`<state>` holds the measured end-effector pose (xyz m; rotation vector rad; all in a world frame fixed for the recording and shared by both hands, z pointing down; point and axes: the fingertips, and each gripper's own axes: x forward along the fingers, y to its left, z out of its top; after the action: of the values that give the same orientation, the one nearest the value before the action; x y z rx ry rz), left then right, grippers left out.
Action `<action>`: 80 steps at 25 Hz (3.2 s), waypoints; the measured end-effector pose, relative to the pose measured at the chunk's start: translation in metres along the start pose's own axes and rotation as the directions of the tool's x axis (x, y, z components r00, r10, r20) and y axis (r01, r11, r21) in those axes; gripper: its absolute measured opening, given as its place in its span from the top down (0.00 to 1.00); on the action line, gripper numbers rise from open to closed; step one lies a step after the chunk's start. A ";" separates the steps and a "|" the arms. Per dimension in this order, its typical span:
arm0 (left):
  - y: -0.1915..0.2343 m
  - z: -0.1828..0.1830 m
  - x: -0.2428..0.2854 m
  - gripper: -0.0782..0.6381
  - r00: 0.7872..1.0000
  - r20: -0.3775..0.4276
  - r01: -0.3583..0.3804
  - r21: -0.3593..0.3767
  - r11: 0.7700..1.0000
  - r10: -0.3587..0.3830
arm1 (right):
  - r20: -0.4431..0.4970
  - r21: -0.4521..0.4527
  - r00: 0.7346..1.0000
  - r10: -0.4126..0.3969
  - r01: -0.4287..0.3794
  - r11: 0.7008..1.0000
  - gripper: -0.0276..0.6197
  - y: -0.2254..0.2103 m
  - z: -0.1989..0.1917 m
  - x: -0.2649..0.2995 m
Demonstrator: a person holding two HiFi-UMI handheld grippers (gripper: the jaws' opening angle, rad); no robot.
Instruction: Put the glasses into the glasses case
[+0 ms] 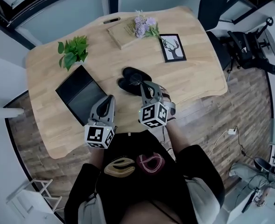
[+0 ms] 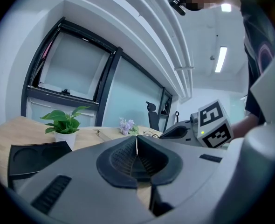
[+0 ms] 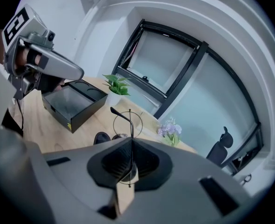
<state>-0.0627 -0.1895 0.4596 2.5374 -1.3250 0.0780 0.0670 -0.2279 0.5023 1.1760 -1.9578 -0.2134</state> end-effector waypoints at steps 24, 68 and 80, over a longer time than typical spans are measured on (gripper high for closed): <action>0.024 -0.007 -0.005 0.87 0.991 -0.022 -0.132 -0.020 0.991 0.132 | -0.071 -0.113 0.991 0.109 -0.116 0.987 0.94 0.014 -0.021 0.062; 0.029 -0.015 0.014 0.87 0.978 -0.055 -0.201 -0.027 0.979 0.199 | -0.191 -0.143 0.966 0.174 -0.203 0.969 0.94 0.033 -0.068 0.134; 0.028 -0.030 0.017 0.87 0.976 -0.097 -0.198 -0.029 0.980 0.194 | -0.205 -0.159 0.974 0.101 -0.135 0.978 0.94 0.032 -0.076 0.142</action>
<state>-0.0731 -0.2099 0.4977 2.3336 -1.5202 0.2064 0.0691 -0.3046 0.6481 0.9285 -1.7911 -0.1926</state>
